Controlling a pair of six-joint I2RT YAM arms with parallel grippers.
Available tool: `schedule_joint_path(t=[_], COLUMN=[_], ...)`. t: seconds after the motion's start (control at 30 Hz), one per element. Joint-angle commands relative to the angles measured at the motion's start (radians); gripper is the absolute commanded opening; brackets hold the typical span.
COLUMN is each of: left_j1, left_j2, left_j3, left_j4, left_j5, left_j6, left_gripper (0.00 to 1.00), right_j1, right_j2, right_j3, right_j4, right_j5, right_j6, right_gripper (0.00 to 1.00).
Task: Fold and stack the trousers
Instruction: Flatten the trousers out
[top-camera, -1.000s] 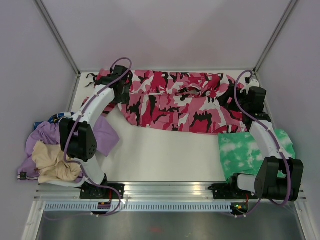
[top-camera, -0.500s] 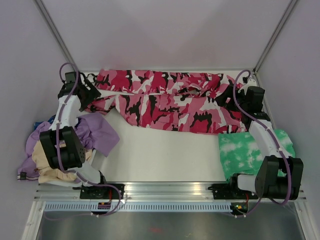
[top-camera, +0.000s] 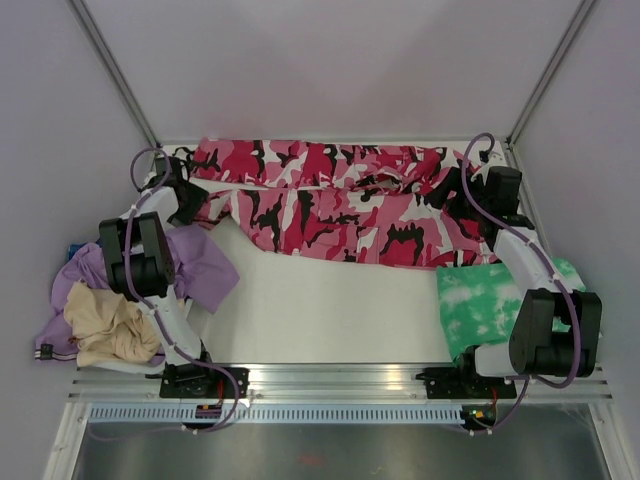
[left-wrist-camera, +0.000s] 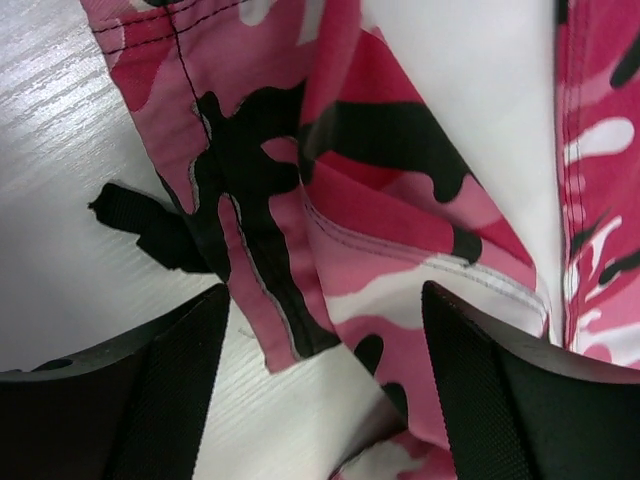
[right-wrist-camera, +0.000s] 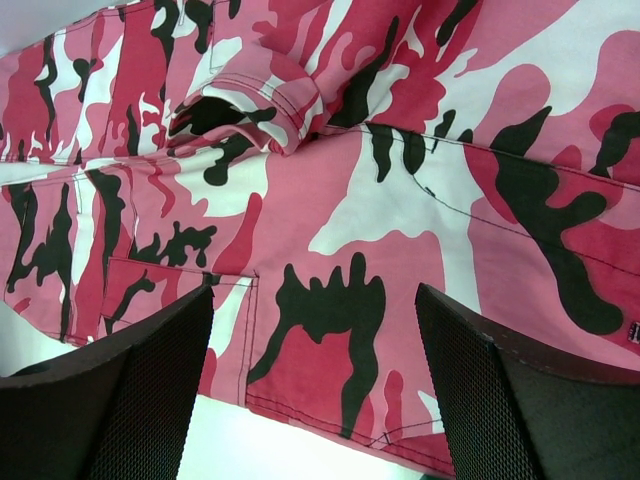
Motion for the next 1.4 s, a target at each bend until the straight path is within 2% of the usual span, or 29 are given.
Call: schedule_joint_path(t=[0.0,0.13,0.17,0.33,0.37,0.43,0.47,0.57,0.63,0.77,0.8,0.87,0.9,0.97,1.0,1.03,1.17,1.37], left_j1=[0.006,0.006,0.004,0.006,0.006,0.004,0.004,0.004,0.004,0.006,0.006,0.009,0.009,0.009,0.012,0.012,0.059,0.078], left_j2=[0.067,0.107,0.102,-0.017,-0.042,-0.077,-0.076,-0.021,0.034,0.07,0.074,0.097,0.107,0.122,0.12,0.114,0.007,-0.05], left_j3=[0.041,0.079,0.095,0.159,0.173,0.269,0.314,0.56,0.618,0.627,0.624,0.622,0.622,0.606,0.592,0.574,0.407,0.314], left_j4=[0.061,0.073,0.063,-0.043,-0.06,-0.186,-0.237,-0.451,-0.549,-0.536,-0.526,-0.509,-0.512,-0.517,-0.514,-0.503,-0.387,-0.269], left_j5=[-0.061,-0.079,-0.093,-0.191,-0.221,-0.274,-0.329,-0.39,-0.424,-0.406,-0.4,-0.36,-0.342,-0.318,-0.318,-0.323,-0.294,-0.256], left_j6=[-0.145,-0.101,-0.046,0.157,0.25,0.338,0.43,0.617,0.665,0.699,0.691,0.664,0.65,0.613,0.599,0.575,0.53,0.549], left_gripper=[0.79,0.04,0.02,0.02,0.02,0.02,0.02,0.02,0.02,0.03,0.14,0.25,0.4,0.42,0.55,0.61,0.73,0.77], right_j1=[0.007,0.006,0.007,0.006,0.006,0.006,0.006,0.006,0.006,0.009,0.007,0.007,0.009,0.009,0.009,0.01,0.012,0.01], right_j2=[0.015,0.032,0.034,0.024,0.024,0.02,0.02,0.023,0.029,0.027,0.024,0.026,0.027,0.026,0.023,0.02,0.012,0.026], right_j3=[0.071,0.12,0.122,0.098,0.093,0.082,0.078,0.067,0.062,0.055,0.055,0.056,0.058,0.067,0.07,0.077,0.082,0.088], right_j4=[0.04,-0.009,-0.023,-0.005,0.003,0.014,0.017,0.022,0.028,0.034,0.032,0.029,0.029,0.017,0.011,-0.003,-0.02,-0.05], right_j5=[-0.008,0.012,0.029,0.037,0.033,0.027,0.027,0.038,0.047,0.05,0.05,0.05,0.05,0.049,0.047,0.049,0.058,0.049], right_j6=[0.008,-0.033,-0.045,-0.042,-0.039,-0.032,-0.032,-0.035,-0.036,-0.033,-0.033,-0.033,-0.033,-0.032,-0.033,-0.035,-0.039,-0.024], right_gripper=[0.88,0.88,0.88,0.89,0.89,0.89,0.89,0.9,0.9,0.91,0.91,0.91,0.91,0.91,0.91,0.91,0.93,0.93])
